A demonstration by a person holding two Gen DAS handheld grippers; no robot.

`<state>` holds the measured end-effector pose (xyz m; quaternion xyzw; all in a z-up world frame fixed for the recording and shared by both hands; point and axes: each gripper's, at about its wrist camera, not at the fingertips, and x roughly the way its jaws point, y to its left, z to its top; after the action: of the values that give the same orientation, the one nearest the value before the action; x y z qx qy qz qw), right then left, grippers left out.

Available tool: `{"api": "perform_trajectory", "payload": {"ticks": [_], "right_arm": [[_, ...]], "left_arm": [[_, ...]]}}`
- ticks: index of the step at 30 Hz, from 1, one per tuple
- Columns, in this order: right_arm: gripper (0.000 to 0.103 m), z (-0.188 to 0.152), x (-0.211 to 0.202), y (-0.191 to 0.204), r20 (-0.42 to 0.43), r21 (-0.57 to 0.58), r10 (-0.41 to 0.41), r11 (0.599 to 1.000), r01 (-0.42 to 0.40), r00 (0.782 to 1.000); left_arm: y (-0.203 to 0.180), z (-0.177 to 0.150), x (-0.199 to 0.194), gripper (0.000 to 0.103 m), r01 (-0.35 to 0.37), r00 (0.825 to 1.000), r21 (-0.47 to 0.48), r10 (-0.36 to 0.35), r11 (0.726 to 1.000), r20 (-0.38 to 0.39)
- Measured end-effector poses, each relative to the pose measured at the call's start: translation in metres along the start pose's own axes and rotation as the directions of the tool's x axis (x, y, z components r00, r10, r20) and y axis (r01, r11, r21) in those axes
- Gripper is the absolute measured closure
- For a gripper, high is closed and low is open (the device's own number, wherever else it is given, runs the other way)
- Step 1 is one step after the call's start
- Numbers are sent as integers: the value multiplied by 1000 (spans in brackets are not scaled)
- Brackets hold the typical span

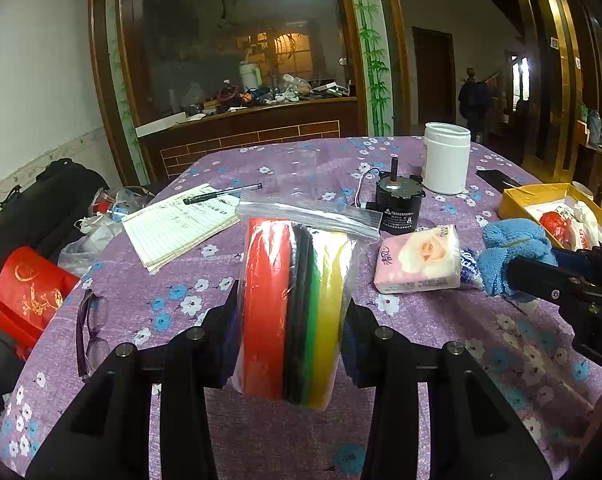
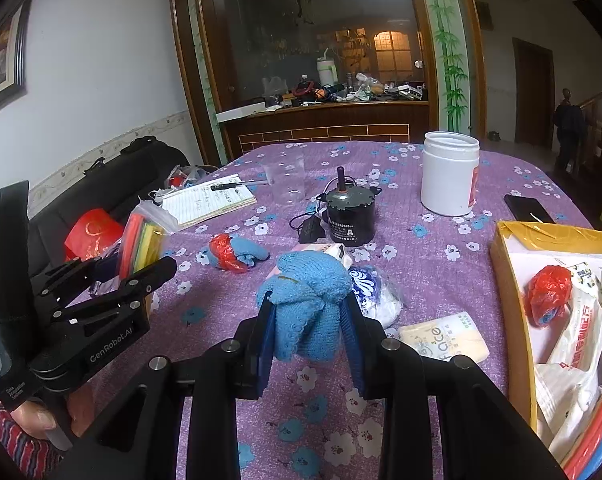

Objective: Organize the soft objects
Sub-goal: 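Hold the striped sponge pack and blue towel raised above the table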

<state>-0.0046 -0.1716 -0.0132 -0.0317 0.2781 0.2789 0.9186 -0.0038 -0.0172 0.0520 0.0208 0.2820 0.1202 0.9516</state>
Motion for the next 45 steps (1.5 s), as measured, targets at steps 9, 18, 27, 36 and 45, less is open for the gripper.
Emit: {"api": "perform_trajectory", "payload": {"ticks": [9,18,27,36,45], "right_arm": [[71,0,-3,2,9,-7,12,1000,-12,1000],[71,-2,1,1,5,-7,-5,1000,5,1000],[71,-4,3,1,18,-24,-62,998,63,998],[71,-3,4,-3,22,-18,-84,996,84,996],[71,-3,2,-9,24,14,-69,998,68,997]], "left_arm": [[-1,3,-5,64,-13,999,-3,13,1000,40],[0,5,-8,64,-6,998,-15,7,1000,56],[3,5,-7,64,13,999,-36,-12,999,42],[1,4,-7,64,10,999,-27,-9,1000,46],[1,4,-9,64,18,999,-22,-17,1000,46]]}}
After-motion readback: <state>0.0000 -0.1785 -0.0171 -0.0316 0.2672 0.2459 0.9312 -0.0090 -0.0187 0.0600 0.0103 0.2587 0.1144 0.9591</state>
